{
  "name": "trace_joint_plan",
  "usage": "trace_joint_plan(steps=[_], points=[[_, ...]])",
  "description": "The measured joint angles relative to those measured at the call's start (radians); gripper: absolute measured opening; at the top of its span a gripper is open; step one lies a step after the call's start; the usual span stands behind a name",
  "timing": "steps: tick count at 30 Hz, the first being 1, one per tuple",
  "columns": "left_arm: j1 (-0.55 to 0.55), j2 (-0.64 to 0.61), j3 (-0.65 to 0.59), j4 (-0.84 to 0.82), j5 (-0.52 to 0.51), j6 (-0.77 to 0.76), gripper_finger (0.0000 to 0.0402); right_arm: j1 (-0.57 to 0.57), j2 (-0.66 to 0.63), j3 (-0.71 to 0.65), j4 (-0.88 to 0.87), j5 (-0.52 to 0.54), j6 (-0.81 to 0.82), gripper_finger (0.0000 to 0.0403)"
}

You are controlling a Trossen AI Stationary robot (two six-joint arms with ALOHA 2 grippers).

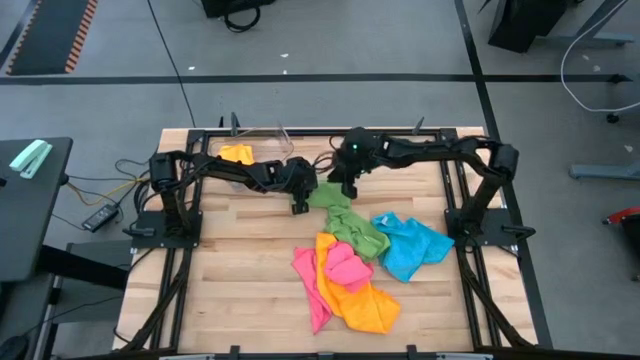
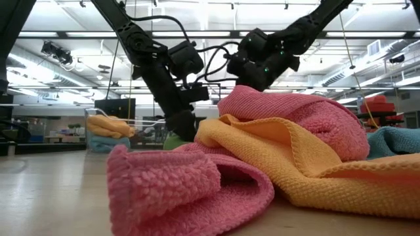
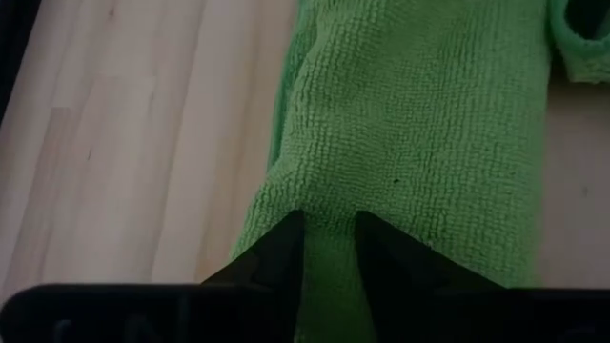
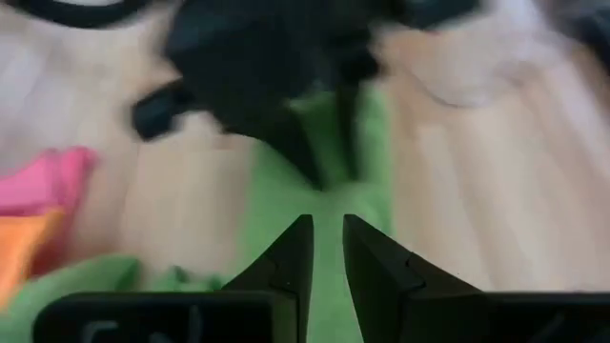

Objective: Fold microfiber towels
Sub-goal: Fold the left green microfiber towel

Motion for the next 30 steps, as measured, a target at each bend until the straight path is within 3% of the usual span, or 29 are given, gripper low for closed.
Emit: trace_joint_plan(steps=[8, 11, 15, 25, 30], points=[[-0.001, 0.000, 0.000, -0.007, 0.001, 0.000, 0.0107, 0.045, 0.073, -0.130, 0.155, 0.052, 0.013, 0.0062], [0.000, 0.000, 0.000, -0.025, 0.001, 0.000, 0.0107, 0.030, 0.077, -0.185, 0.162, 0.121, 0.022, 0.0060], [-0.001, 0.000, 0.000, -0.042, 0.002, -0.012, 0.0107, -0.005, 0.076, -0.237, 0.182, 0.128, 0.052, 0.0060], [-0.008, 0.000, 0.000, -0.069, 0.002, -0.010, 0.0107, -0.013, 0.076, -0.248, 0.209, 0.132, 0.061, 0.0060], [-0.040, -0.030, -0.001, -0.125, 0.010, 0.080, 0.0105, -0.023, 0.076, -0.248, 0.208, 0.131, 0.033, 0.0059]])
